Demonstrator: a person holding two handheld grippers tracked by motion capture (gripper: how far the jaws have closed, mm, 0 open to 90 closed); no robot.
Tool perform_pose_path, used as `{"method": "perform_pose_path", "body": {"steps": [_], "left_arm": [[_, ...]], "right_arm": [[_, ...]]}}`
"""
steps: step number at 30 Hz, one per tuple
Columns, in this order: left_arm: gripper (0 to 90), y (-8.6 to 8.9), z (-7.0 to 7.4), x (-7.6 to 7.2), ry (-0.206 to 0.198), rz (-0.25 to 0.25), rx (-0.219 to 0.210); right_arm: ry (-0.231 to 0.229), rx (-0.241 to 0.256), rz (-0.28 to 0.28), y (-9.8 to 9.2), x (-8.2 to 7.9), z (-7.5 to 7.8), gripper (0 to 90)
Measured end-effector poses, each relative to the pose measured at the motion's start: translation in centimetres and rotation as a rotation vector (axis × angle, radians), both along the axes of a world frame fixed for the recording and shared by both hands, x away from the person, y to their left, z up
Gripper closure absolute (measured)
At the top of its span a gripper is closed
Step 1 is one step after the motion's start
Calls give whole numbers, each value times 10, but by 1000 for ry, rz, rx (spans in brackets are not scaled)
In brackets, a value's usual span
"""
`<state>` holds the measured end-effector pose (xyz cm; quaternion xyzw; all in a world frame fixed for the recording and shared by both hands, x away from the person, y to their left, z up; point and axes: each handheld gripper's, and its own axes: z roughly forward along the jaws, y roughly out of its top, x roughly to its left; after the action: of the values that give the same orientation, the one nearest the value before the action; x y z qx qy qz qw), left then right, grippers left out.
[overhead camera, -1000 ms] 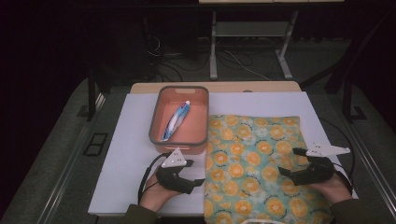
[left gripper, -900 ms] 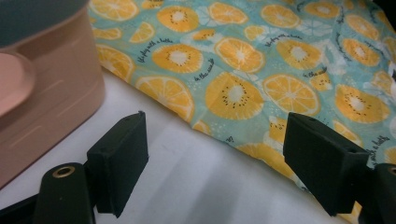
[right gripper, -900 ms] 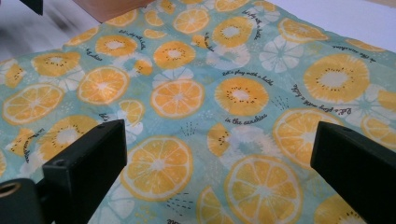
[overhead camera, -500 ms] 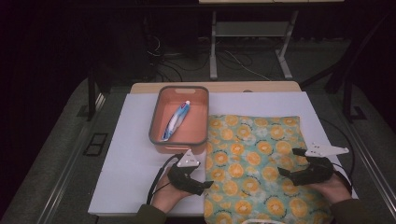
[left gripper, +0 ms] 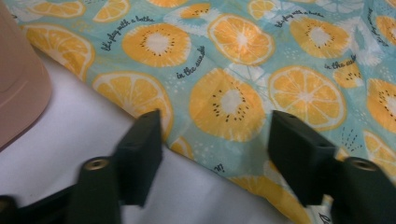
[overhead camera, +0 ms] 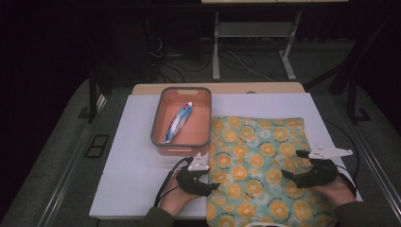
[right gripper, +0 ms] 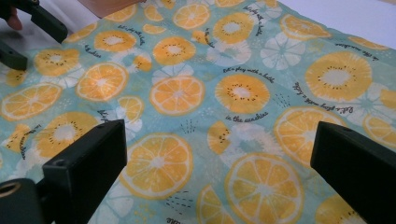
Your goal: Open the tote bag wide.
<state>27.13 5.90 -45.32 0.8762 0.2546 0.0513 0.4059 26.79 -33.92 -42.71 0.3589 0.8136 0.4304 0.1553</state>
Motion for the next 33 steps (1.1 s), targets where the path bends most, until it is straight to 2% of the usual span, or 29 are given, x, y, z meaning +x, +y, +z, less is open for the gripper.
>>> {"method": "perform_pose_path", "body": {"steps": [4, 8, 9, 12, 15, 17, 18, 19, 20, 21, 22, 23, 25, 28, 29, 30, 33], "left_arm": [[643, -2, 0, -1, 2, -50, -12], [890, -9, 0, -1, -22, -102, 17], [892, -10, 0, -1, -16, -96, 18], [896, -11, 2, 2, -43, -81, 36], [897, -11, 3, 8, -56, -61, 32], [897, -13, 5, 17, -68, -31, 25], [896, -13, 6, 18, -69, -15, 24], [894, -12, 7, 18, -84, 23, 26], [889, -10, 8, 18, -90, 31, 27], [838, -8, 9, 17, -101, 48, 23], [750, -6, 10, 17, -119, 92, 24], [647, -4, 10, 18, -119, 112, 25], [508, -3, 7, 21, -94, 142, 27], [442, -9, -1, 22, -61, 134, 60], [429, -10, -1, 21, -76, 133, 61], [456, -11, -1, 21, -79, 124, 59], [646, -11, -1, 20, -84, 98, 44]], "right_arm": [[2, -1, 0, 0, 0, 0, 35], [2, -4, -1, 0, 0, 0, 35], [2, -5, -1, 0, 0, 0, 35], [-2, -4, 0, 0, 0, 0, 35], [0, -3, -3, 0, 0, 0, 35], [-2, -3, 0, 0, 0, 0, 35], [-2, -2, -1, 0, 0, 0, 35], [-2, -2, -1, 0, 0, 0, 35], [-2, 0, -2, -1, -1, 0, 35], [-2, 1, -3, -1, -1, 0, 35], [-2, 1, -4, -1, 0, 0, 35], [-1, 0, -4, -1, 0, 0, 35], [0, -3, -1, -1, 0, 0, 35], [-3, -5, 2, 0, -1, 0, 35], [-4, -4, 0, 0, -1, 0, 35], [-3, -4, 0, -1, -1, 1, 35], [1, -5, 0, 0, 0, 0, 35]]}}
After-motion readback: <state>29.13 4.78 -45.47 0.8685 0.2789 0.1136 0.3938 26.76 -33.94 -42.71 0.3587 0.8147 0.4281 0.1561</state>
